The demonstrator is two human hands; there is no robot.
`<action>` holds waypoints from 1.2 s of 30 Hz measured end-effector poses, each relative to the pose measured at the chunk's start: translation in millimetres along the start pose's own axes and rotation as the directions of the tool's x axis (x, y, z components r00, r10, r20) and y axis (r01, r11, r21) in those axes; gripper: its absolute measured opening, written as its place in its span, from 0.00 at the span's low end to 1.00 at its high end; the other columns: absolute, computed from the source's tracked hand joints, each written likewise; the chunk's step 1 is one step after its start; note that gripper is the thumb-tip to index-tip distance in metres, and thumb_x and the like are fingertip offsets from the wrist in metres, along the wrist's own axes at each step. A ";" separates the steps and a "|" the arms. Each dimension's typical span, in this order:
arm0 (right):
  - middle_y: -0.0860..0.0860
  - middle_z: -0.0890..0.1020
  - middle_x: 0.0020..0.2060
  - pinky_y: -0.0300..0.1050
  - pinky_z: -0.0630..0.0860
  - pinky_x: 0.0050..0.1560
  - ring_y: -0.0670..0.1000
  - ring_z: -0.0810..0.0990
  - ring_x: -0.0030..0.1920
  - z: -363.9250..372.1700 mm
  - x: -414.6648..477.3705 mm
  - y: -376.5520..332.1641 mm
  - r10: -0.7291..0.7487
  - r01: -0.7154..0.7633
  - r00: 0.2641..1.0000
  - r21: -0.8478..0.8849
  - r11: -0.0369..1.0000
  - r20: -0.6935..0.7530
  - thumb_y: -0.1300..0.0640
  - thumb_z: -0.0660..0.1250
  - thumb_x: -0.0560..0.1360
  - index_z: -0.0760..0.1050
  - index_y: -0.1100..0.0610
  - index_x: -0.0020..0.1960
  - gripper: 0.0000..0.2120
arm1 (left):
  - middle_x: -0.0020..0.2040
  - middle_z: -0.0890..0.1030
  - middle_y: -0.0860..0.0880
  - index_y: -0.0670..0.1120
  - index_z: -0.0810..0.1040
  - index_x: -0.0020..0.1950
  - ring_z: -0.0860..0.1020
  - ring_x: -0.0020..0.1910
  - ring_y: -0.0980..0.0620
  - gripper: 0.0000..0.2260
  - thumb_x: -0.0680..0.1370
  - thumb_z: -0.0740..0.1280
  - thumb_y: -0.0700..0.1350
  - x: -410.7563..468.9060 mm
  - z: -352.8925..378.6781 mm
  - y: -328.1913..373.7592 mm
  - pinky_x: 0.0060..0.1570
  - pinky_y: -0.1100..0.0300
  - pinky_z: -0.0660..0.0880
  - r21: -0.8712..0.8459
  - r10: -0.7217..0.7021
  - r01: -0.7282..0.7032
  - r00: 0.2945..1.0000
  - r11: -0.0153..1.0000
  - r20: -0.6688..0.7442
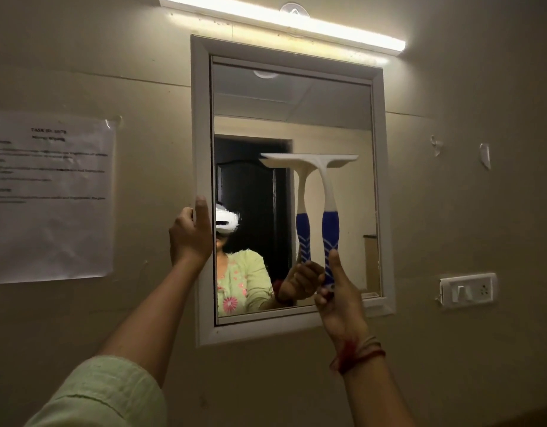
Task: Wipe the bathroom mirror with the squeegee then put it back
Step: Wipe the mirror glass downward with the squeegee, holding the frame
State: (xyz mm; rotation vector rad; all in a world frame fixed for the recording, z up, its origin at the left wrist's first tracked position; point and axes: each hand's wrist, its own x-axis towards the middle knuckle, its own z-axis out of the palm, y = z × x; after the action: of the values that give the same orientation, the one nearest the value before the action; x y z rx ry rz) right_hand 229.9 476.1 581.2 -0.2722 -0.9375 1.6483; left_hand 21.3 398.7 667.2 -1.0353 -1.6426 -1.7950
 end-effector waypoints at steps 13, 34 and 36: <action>0.48 0.73 0.28 0.33 0.65 0.19 0.42 0.67 0.21 -13.0 -12.3 10.0 0.050 -0.048 0.998 0.044 0.998 -0.037 0.43 0.70 0.67 0.77 0.59 0.46 0.19 | 0.29 0.67 0.50 0.49 0.63 0.30 0.65 0.30 0.57 0.22 0.80 0.49 0.59 0.7 0.5 -0.7 0.28 0.62 0.58 -0.007 -0.007 0.007 1.000 1.000 0.009; 0.46 0.72 0.23 0.37 0.61 0.20 0.43 0.64 0.21 -29.2 -34.0 26.8 0.055 -0.064 0.993 -0.097 0.993 -0.101 0.39 0.70 0.64 0.76 0.55 0.35 0.19 | 0.30 0.66 0.47 0.47 0.61 0.30 0.68 0.38 0.46 0.23 0.80 0.49 0.58 3.8 3.1 -2.6 0.37 0.56 0.58 0.038 -0.033 0.034 0.999 0.999 -0.025; 0.46 0.72 0.23 0.37 0.61 0.20 0.43 0.65 0.22 -31.3 -27.3 25.2 0.027 -0.037 0.996 -0.109 0.993 -0.089 0.38 0.70 0.65 0.78 0.54 0.35 0.18 | 0.29 0.66 0.47 0.47 0.61 0.30 0.68 0.38 0.46 0.23 0.80 0.49 0.58 4.1 3.6 -2.6 0.37 0.55 0.58 0.044 -0.039 0.040 0.999 0.998 -0.025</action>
State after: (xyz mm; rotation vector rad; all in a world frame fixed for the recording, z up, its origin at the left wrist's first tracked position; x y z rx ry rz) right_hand 239.9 464.4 535.1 -0.4334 -0.9634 1.6031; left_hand 17.6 403.2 668.8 -0.9646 -1.6920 -1.7804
